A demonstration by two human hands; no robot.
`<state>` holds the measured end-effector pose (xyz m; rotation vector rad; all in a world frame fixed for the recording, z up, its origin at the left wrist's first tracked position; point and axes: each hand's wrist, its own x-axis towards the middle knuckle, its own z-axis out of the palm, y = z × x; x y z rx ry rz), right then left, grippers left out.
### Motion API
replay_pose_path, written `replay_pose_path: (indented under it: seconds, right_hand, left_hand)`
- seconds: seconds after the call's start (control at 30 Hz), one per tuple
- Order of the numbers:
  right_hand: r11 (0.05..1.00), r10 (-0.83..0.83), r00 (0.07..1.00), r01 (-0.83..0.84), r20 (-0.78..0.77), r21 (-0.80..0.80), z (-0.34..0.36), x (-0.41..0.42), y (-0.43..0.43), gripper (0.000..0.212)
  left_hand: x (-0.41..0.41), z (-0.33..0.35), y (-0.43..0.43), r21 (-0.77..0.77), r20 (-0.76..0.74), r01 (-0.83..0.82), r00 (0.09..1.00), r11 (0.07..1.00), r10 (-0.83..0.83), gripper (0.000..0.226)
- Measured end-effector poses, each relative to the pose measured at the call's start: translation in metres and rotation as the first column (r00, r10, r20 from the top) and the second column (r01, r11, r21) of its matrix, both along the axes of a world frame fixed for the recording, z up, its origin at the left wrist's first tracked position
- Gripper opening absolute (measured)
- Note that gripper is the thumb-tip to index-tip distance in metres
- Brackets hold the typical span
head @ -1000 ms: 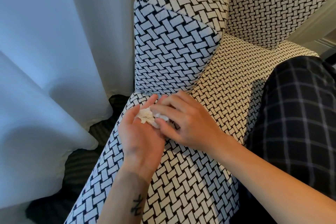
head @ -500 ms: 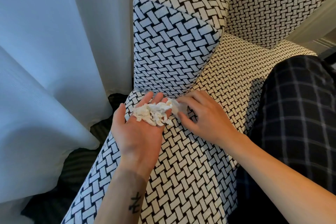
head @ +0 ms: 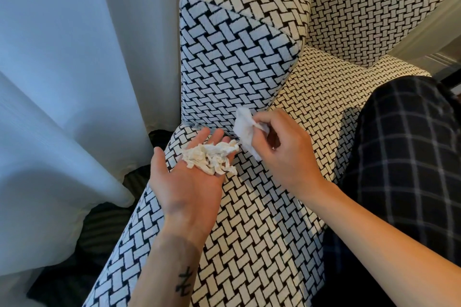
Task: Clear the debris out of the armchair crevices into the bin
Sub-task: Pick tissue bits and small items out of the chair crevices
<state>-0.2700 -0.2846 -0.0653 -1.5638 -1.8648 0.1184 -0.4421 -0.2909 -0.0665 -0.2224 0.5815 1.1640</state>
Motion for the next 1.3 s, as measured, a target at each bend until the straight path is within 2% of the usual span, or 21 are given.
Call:
replay_pose_path:
  seconds: [0.1,0.23,0.4,0.5,0.6,0.67,0.8,0.9,1.0,1.17,1.3]
  right_hand:
    - [0.989,0.090,0.995,-0.093,0.031,0.112,0.015,-0.019,0.002,0.024]
    - [0.973,0.231,0.961,-0.232,0.154,-0.013,0.010,-0.046,0.000,0.039]
    - [0.965,0.253,0.918,-0.262,0.307,-0.010,-0.010,-0.063,-0.007,0.013]
    - [0.953,0.303,0.914,-0.295,0.270,-0.071,-0.009,-0.058,-0.007,0.020]
    - [0.929,0.360,0.899,-0.321,0.251,-0.182,-0.004,-0.050,-0.006,0.044]
    - [0.930,0.351,0.907,-0.308,0.233,-0.200,0.000,-0.046,-0.006,0.058]
    - [0.925,0.346,0.929,-0.315,0.129,-0.212,0.006,-0.045,-0.009,0.070]
    - [0.925,0.307,0.951,-0.305,-0.028,-0.227,0.009,-0.043,-0.011,0.066]
    - [0.934,0.227,0.969,-0.244,-0.093,-0.260,0.011,-0.039,-0.008,0.058]
    - [0.940,0.124,0.988,-0.148,-0.096,-0.307,0.010,-0.033,-0.001,0.045]
    - [0.919,0.098,0.995,-0.078,0.030,-0.387,0.008,-0.030,0.005,0.042]
  left_hand:
    - [0.000,0.001,0.000,0.015,0.005,0.008,1.000,1.000,-0.008,0.076]
    - [-0.003,0.005,0.000,0.023,-0.073,0.047,0.996,0.999,-0.045,0.073]
    - [-0.006,0.009,-0.001,-0.010,-0.123,0.063,0.990,0.998,-0.064,0.072]
    - [-0.007,0.009,0.000,-0.027,-0.114,0.047,0.992,0.999,-0.050,0.070]
    - [-0.007,0.009,0.001,-0.005,-0.123,0.056,0.991,0.998,-0.056,0.060]
    - [-0.007,0.010,0.002,0.007,-0.163,0.067,0.985,0.998,-0.065,0.053]
    - [-0.009,0.011,0.004,0.011,-0.205,0.034,0.978,0.999,-0.031,0.051]
    - [-0.013,0.010,0.006,-0.004,-0.201,0.004,0.980,1.000,-0.005,0.050]
    - [-0.017,0.009,0.008,0.015,-0.186,-0.033,0.982,0.999,0.035,0.047]
    - [-0.022,0.010,0.009,0.027,-0.187,-0.053,0.981,0.998,0.057,0.048]
    - [-0.024,0.013,0.011,0.008,-0.214,-0.087,0.973,0.996,0.087,0.045]
